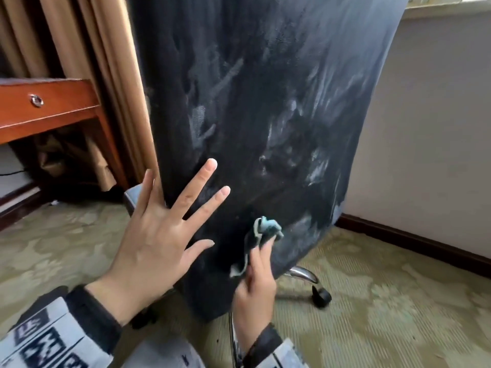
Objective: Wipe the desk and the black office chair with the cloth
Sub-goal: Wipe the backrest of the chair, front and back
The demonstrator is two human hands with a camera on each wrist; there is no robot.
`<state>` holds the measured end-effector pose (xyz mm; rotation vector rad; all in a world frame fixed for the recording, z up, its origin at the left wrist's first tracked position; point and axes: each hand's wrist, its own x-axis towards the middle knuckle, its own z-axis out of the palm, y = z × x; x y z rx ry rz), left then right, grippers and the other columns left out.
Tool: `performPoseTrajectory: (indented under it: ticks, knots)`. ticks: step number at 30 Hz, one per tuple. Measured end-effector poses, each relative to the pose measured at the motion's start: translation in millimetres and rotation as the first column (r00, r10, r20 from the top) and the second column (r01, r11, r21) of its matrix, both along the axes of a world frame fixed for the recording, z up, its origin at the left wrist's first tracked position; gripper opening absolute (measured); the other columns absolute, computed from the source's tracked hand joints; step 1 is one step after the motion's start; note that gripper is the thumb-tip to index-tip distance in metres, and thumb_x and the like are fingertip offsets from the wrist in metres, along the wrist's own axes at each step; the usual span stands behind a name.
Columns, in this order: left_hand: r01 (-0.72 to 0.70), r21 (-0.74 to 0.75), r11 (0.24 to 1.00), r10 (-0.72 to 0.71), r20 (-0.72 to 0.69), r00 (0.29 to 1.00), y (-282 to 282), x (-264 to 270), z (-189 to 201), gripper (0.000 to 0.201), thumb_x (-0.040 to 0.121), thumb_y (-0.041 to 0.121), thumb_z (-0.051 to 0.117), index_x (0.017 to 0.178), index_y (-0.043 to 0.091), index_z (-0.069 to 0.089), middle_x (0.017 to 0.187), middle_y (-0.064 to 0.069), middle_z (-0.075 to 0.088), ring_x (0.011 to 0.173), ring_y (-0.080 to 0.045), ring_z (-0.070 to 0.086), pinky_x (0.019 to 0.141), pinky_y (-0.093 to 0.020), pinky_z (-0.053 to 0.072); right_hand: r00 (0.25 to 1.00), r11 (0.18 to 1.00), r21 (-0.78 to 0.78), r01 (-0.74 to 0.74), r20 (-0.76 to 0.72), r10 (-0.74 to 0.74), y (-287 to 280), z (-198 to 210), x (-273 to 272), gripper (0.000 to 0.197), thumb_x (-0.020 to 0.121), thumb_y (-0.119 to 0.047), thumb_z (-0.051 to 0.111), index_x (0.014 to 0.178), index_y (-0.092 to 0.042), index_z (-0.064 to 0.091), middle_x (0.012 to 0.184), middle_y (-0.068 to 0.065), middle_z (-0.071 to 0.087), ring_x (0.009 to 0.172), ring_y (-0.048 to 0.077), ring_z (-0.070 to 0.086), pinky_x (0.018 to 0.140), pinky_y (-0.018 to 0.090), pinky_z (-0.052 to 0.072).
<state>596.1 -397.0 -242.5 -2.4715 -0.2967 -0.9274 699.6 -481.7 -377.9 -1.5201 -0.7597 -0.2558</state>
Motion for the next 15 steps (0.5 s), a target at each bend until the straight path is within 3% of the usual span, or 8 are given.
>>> performPoseTrajectory:
  ticks: [2,4,7,10,12,14,15]
  knots:
    - [0.000,-0.008,1.000,0.000,-0.012,1.000,1.8,-3.8,0.9,0.079,0.075,0.035,0.072,0.145,0.023,0.038,0.160,-0.005,0.010,0.128,-0.057,0.033,0.109,-0.066,0.021,0.952,0.999,0.017,-0.038,0.303,0.031,16.5,-10.1,-37.0,0.049,0.102,-0.021,0.033,0.149,-0.023,0.020,0.155,0.014,0.018,0.144,0.025,0.016,0.115,0.032,0.021]
    - [-0.002,-0.012,1.000,0.002,-0.006,1.000,3.9,-8.2,1.4,0.076,0.077,0.030,0.071,0.145,0.023,0.037,0.160,-0.005,0.008,0.126,-0.057,0.034,0.108,-0.067,0.022,0.900,1.000,-0.013,-0.018,0.436,0.022,24.9,-23.9,-37.5,0.049,0.103,-0.017,0.031,0.150,-0.020,0.017,0.156,0.012,0.014,0.143,0.031,0.018,0.114,0.042,0.024]
    - [-0.001,-0.016,1.000,0.001,0.016,1.000,10.5,-14.0,-0.6,0.078,0.076,0.023,0.074,0.145,0.023,0.038,0.160,-0.005,0.009,0.125,-0.057,0.036,0.107,-0.067,0.024,0.792,0.993,-0.118,-0.011,0.606,0.081,19.2,-61.6,-13.7,0.036,0.102,-0.013,0.035,0.137,-0.008,0.040,0.157,0.005,0.014,0.141,0.028,0.024,0.115,0.042,0.024]
    - [0.017,-0.026,1.000,-0.016,0.037,0.999,21.9,-19.9,-3.9,0.082,0.073,0.020,0.077,0.144,0.024,0.037,0.160,-0.005,0.008,0.123,-0.056,0.037,0.108,-0.067,0.022,0.643,0.934,-0.302,-0.192,0.680,0.353,2.3,-99.6,0.1,0.030,0.102,-0.014,0.036,0.126,-0.007,0.051,0.157,0.000,0.018,0.140,0.021,0.028,0.114,0.039,0.025]
    - [0.039,-0.027,0.999,-0.038,0.037,0.999,29.1,-24.9,-3.8,0.083,0.072,0.019,0.079,0.144,0.025,0.037,0.160,-0.006,0.009,0.121,-0.053,0.039,0.109,-0.066,0.022,0.538,0.885,-0.391,-0.254,0.703,0.465,-4.9,-88.2,12.5,0.028,0.103,-0.016,0.036,0.126,-0.011,0.051,0.154,0.001,0.027,0.139,0.019,0.032,0.112,0.037,0.030]
    - [0.055,-0.032,0.998,-0.054,0.029,0.998,35.7,-29.6,-2.1,0.084,0.073,0.019,0.078,0.144,0.025,0.034,0.159,-0.007,0.009,0.123,-0.052,0.040,0.110,-0.064,0.019,0.445,0.880,-0.373,-0.294,0.762,0.471,-1.0,-45.2,29.7,0.026,0.101,-0.011,0.037,0.121,-0.005,0.054,0.145,0.014,0.039,0.137,0.027,0.035,0.111,0.045,0.031]
    - [0.058,-0.039,0.998,-0.057,0.024,0.998,38.7,-31.6,-1.5,0.084,0.073,0.020,0.077,0.144,0.026,0.033,0.159,-0.007,0.009,0.126,-0.052,0.038,0.111,-0.063,0.016,0.435,0.895,-0.348,-0.280,0.785,0.441,4.8,-21.8,38.3,0.025,0.101,-0.009,0.038,0.118,-0.002,0.055,0.142,0.017,0.042,0.136,0.029,0.036,0.112,0.047,0.029]
